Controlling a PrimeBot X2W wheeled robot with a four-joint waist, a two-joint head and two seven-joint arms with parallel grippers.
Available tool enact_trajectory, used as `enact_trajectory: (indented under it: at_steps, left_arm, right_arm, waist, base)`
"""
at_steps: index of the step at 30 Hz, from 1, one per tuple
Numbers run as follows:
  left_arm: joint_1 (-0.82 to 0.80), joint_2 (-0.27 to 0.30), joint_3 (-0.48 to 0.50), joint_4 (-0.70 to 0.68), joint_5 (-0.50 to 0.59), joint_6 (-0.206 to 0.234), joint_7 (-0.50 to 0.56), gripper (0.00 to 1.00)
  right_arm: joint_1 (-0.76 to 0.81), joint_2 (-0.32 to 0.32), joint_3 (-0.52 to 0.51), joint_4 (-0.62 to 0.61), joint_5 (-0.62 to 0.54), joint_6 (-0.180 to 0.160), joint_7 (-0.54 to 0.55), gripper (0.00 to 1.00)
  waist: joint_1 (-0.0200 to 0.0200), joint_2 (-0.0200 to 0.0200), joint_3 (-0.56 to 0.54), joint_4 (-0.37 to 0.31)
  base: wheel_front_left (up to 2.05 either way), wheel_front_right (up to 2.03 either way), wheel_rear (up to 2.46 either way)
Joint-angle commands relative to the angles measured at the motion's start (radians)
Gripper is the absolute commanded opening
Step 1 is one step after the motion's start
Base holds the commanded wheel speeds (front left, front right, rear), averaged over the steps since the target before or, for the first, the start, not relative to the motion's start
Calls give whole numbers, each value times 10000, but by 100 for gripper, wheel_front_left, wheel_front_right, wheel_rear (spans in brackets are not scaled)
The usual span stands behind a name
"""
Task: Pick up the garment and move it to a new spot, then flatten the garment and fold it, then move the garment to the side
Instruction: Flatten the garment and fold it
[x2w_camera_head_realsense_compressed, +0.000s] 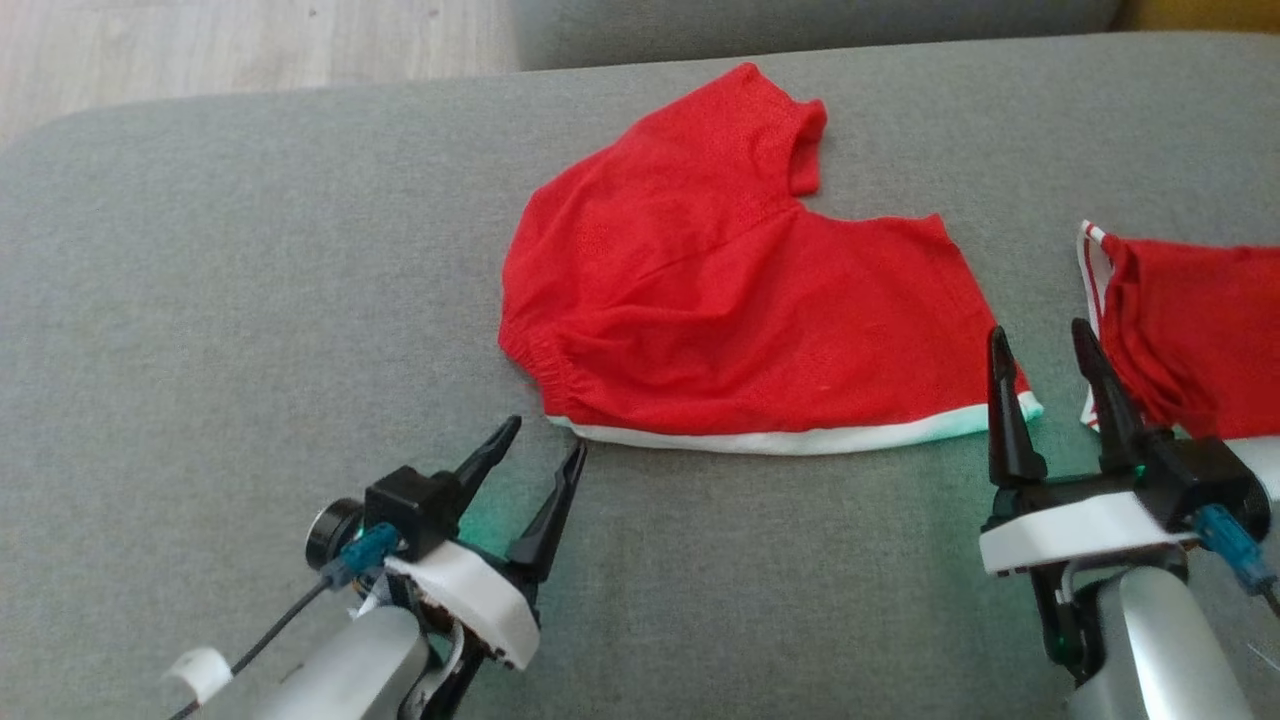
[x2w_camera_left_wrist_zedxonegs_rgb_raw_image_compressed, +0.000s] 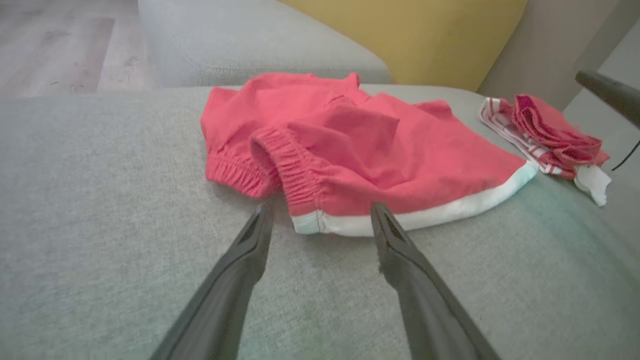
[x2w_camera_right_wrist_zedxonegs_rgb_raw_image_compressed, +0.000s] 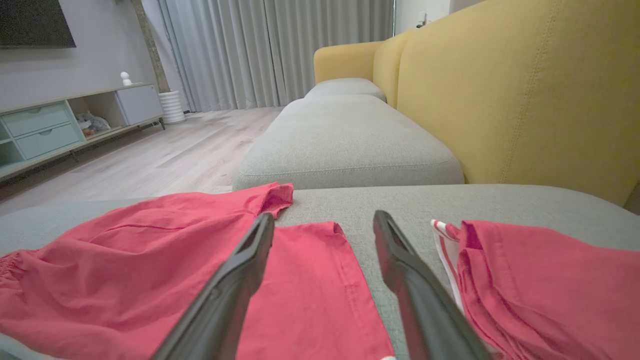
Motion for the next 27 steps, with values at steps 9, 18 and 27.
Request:
enact_trajectory:
  at_steps: [9, 18, 27]
  left_arm:
    - [-1170, 107, 145, 1029, -102, -413, 300, 100]
    - [-1569, -57, -46, 1648, -103, -754, 65, 100]
    - [-1745, -147, -132, 1934, -82, -831, -206, 0]
  right_arm:
    - [-312, -49, 288, -397, -105, -7, -105, 100]
    - [-334, -49, 303, -327, -132, -7, -101, 100]
    - [-286, -49, 216, 31, -283, -7, 271, 100]
  waist:
    - [0, 0, 371, -400]
    - [0, 0, 534, -593]
    - [0, 0, 528, -544]
  base:
    - [0, 0, 0]
    - [0, 0, 0]
    - [0, 0, 0]
